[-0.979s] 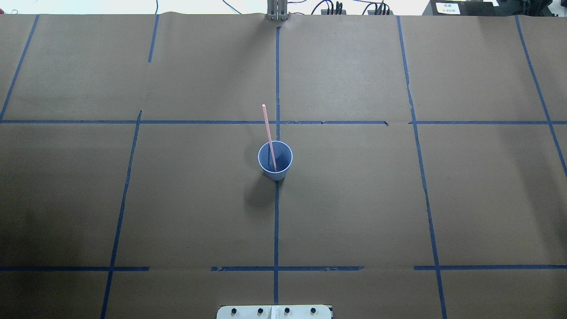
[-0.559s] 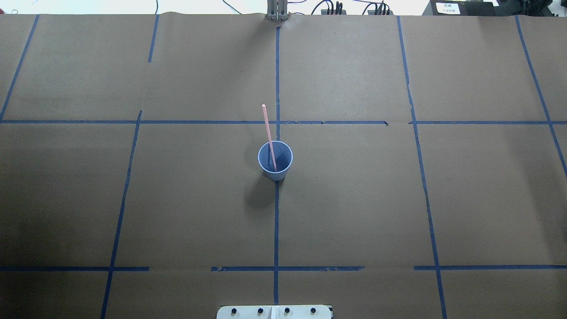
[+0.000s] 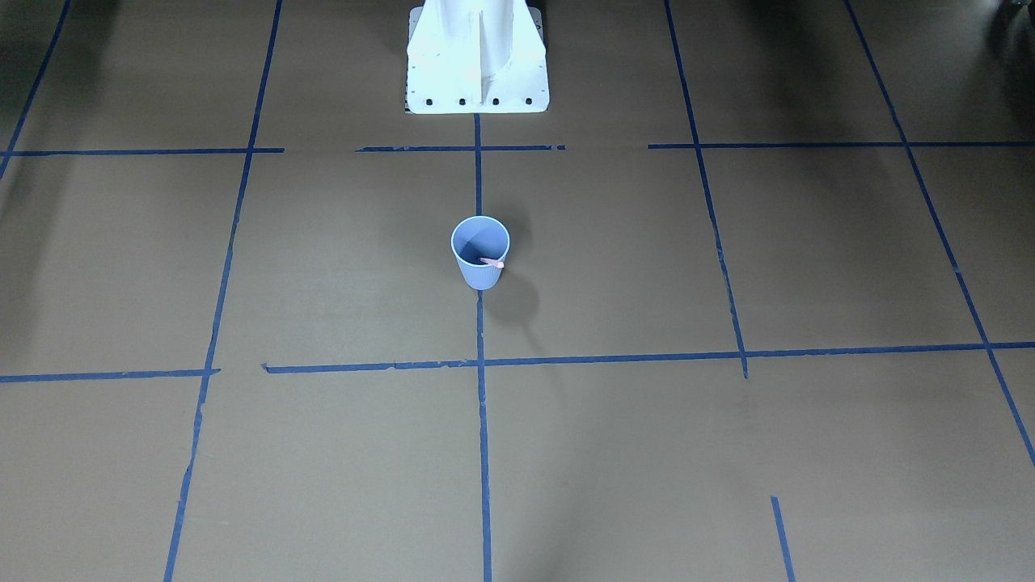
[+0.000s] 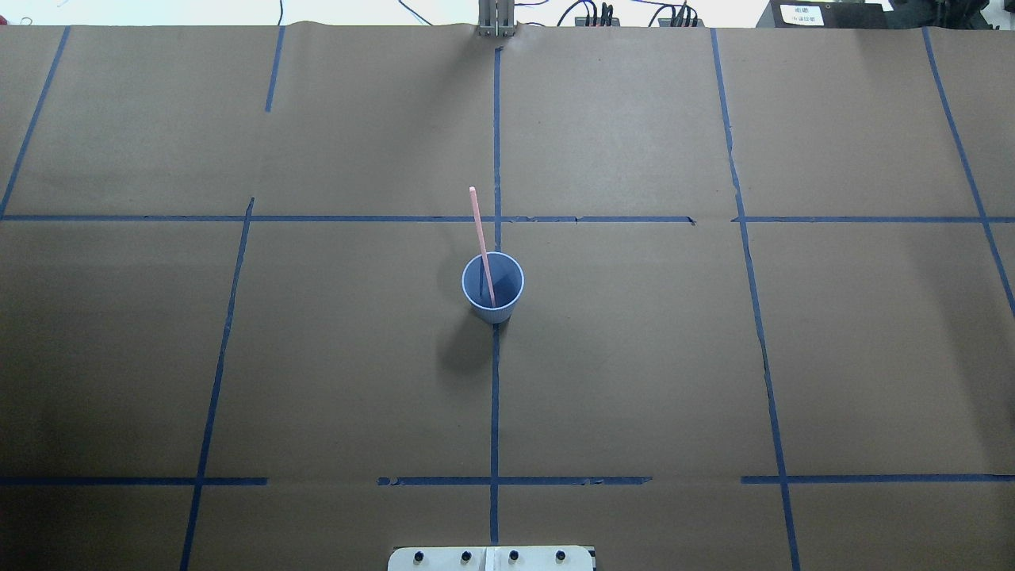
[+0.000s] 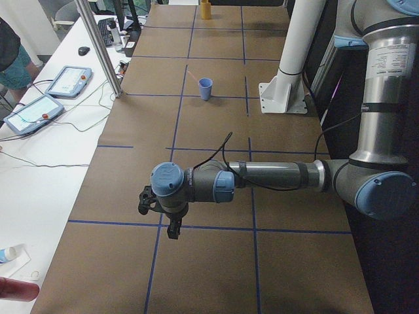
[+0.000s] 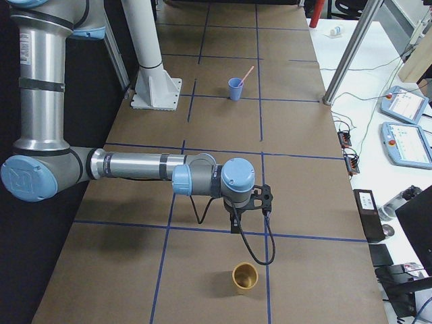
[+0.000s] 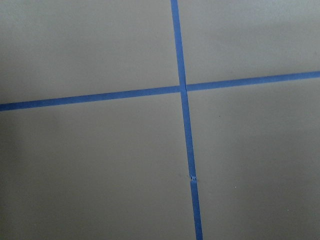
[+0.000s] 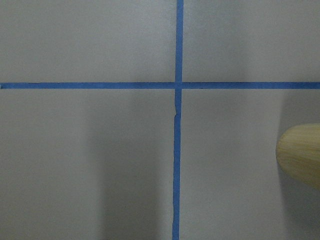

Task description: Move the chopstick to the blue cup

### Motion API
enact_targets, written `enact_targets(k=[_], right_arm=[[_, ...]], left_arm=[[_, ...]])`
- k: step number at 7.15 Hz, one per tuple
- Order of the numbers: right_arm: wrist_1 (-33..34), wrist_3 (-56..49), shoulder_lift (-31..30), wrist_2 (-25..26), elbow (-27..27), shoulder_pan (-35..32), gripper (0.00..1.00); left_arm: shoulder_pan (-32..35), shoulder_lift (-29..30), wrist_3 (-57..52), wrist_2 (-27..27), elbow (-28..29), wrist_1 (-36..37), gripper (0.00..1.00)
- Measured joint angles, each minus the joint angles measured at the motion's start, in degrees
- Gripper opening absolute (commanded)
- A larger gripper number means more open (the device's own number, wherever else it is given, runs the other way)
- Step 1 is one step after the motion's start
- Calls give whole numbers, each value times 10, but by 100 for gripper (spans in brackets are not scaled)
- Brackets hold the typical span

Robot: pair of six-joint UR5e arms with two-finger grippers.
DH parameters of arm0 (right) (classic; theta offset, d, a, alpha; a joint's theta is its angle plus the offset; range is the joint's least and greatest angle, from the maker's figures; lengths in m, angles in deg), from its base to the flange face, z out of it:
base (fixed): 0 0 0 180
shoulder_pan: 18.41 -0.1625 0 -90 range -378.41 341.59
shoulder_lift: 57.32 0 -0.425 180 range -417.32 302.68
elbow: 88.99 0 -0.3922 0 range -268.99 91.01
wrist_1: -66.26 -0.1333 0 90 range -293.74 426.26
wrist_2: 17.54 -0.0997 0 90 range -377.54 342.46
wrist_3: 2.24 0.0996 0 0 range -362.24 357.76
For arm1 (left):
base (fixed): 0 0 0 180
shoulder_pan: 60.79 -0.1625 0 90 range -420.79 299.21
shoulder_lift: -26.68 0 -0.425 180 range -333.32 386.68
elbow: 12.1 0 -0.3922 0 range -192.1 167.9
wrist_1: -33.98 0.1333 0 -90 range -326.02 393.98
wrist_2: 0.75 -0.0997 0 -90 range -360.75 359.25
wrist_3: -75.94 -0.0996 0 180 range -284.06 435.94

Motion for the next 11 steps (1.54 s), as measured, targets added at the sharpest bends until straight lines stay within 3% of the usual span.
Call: enact_targets(k=[11], right_arm=[[0,-1,-16,4,2,-12,100]], left_arm=[[1,2,0,-1,0,0,100]])
